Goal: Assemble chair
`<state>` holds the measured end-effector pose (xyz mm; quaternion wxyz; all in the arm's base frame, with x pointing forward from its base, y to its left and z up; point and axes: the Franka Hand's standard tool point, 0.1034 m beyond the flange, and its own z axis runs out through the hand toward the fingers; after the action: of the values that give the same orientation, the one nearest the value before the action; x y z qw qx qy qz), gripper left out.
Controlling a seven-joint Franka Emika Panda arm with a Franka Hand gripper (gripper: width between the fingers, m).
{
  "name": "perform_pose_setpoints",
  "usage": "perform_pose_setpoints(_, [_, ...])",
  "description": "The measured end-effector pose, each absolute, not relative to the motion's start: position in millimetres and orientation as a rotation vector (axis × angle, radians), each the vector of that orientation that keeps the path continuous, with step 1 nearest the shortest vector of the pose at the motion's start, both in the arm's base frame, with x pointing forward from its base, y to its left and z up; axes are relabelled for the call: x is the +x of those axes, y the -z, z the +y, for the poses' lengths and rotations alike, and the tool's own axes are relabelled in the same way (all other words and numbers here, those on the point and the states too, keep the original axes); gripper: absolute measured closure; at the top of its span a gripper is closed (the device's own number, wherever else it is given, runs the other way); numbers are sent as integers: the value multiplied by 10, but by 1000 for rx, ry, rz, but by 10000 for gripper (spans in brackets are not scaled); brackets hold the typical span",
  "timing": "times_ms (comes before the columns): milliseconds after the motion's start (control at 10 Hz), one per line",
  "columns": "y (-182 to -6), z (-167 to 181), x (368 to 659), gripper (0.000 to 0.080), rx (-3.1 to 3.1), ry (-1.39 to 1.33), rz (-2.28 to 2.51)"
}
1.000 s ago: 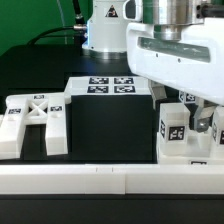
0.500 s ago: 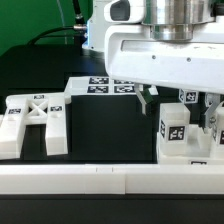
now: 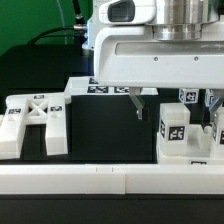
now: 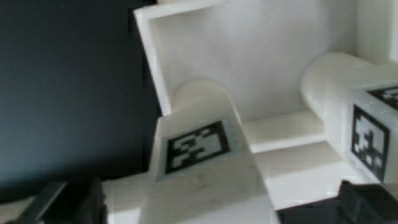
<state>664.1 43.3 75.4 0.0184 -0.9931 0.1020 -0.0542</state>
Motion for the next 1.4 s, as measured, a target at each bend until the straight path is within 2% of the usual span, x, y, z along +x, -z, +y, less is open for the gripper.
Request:
perform_pose_setpoints(100, [-753, 418, 6641, 150, -3093, 170, 251])
perform_pose_setpoints(300, [-752, 419, 6641, 398, -3092, 170, 254])
perform_pose_setpoints(400, [-753, 418, 6641, 398, -3092, 170, 254])
perform_pose_setpoints(500, [-752, 418, 6641, 511, -3092, 170, 254])
perform_pose_setpoints(900, [-752, 418, 6641, 511, -3086, 169, 296])
perform_pose_setpoints(1400, [-743, 442, 6629, 509, -2891, 157, 1065])
